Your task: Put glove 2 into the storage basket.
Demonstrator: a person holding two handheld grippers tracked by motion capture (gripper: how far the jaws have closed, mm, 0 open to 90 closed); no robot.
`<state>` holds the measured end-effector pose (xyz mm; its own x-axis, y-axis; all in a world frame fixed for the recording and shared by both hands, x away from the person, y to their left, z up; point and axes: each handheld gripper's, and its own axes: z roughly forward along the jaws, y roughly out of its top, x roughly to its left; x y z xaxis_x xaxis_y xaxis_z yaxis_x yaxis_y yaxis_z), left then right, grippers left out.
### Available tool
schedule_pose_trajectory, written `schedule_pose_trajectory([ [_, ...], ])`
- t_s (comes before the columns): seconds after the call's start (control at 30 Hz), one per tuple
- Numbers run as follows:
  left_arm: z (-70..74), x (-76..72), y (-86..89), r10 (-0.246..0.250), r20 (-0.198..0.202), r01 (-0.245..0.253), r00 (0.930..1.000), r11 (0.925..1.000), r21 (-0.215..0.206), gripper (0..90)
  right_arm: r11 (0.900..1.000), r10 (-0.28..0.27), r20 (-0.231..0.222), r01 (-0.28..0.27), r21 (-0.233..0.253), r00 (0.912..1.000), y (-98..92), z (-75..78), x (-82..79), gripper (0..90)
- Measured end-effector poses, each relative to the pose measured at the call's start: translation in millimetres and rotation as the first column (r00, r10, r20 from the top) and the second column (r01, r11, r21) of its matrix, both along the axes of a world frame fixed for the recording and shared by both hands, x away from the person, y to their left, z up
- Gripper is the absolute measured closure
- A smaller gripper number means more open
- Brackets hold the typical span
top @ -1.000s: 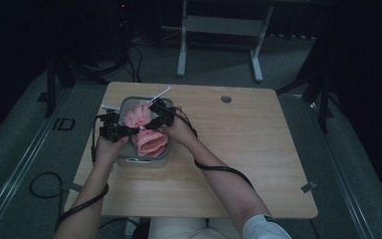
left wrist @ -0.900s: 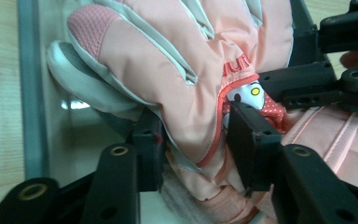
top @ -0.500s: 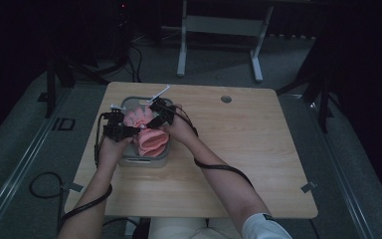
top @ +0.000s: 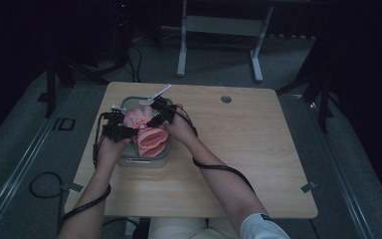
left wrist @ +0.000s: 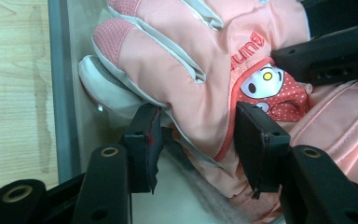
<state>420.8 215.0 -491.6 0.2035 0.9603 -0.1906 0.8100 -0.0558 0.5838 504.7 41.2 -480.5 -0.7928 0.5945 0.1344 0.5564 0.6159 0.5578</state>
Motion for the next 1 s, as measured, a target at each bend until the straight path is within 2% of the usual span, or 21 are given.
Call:
schedule_pose_trajectory([
  [0.13,0.9,-0.3,-0.1,0.004,0.002,-0.004,1.0000,1.0000,0.005,51.6,1.000,0.004,0.000,-0.004,0.006,1.0000,0.4,0.7,-0.5,54.0],
  [0.17,4.1,-1.7,1.5,0.013,0.010,-0.013,0.9999,0.9998,-0.011,50.5,0.999,0.001,-0.021,0.000,0.033,0.9998,-1.3,2.4,0.5,54.5],
  [0.2,6.6,-2.4,3.1,0.017,0.015,-0.017,0.9997,0.9997,-0.018,49.8,0.999,0.003,-0.025,-0.002,0.040,0.9997,-2.0,3.3,0.7,54.6],
  [0.27,11.2,-3.2,6.4,0.019,0.021,-0.018,0.9996,0.9993,-0.032,49.7,0.998,0.012,-0.026,-0.010,0.064,0.9996,-3.4,6.3,0.8,54.7],
  [0.4,20.3,-7.0,7.9,0.027,0.052,-0.026,0.9983,0.9995,-0.020,47.3,0.994,0.017,-0.025,-0.014,0.104,0.9995,-4.7,14.6,-1.0,55.1],
  [0.47,24.5,-9.8,10.3,0.032,0.069,-0.029,0.9971,0.9986,-0.043,45.2,0.993,0.028,-0.017,-0.026,0.117,0.9994,-4.7,18.8,-2.5,54.8],
  [0.6,30.2,-14.2,16.0,0.049,0.096,-0.041,0.9942,0.9955,-0.086,43.5,0.992,0.031,-0.017,-0.029,0.125,0.9994,-3.6,23.9,-3.7,54.2],
  [0.7,34.7,-17.5,16.9,0.046,0.106,-0.037,0.9933,0.9953,-0.090,41.7,0.992,0.035,-0.007,-0.034,0.118,0.9994,-2.4,25.3,-5.0,53.3],
  [0.83,41.8,-21.5,15.1,0.028,0.127,-0.017,0.9915,0.9961,-0.087,41.2,0.988,0.031,-0.004,-0.030,0.151,0.9995,-6.0,33.2,-5.9,52.5],
  [0.93,46.5,-24.6,8.4,-0.003,0.126,0.008,0.9920,0.9990,-0.043,44.1,0.983,0.042,0.005,-0.042,0.179,0.9991,-8.9,42.7,-8.3,50.2],
  [1.0,49.5,-27.8,3.9,-0.019,0.134,0.024,0.9909,0.9992,-0.033,44.1,0.982,0.053,0.021,-0.056,0.180,0.9984,-11.1,48.1,-11.2,48.4],
])
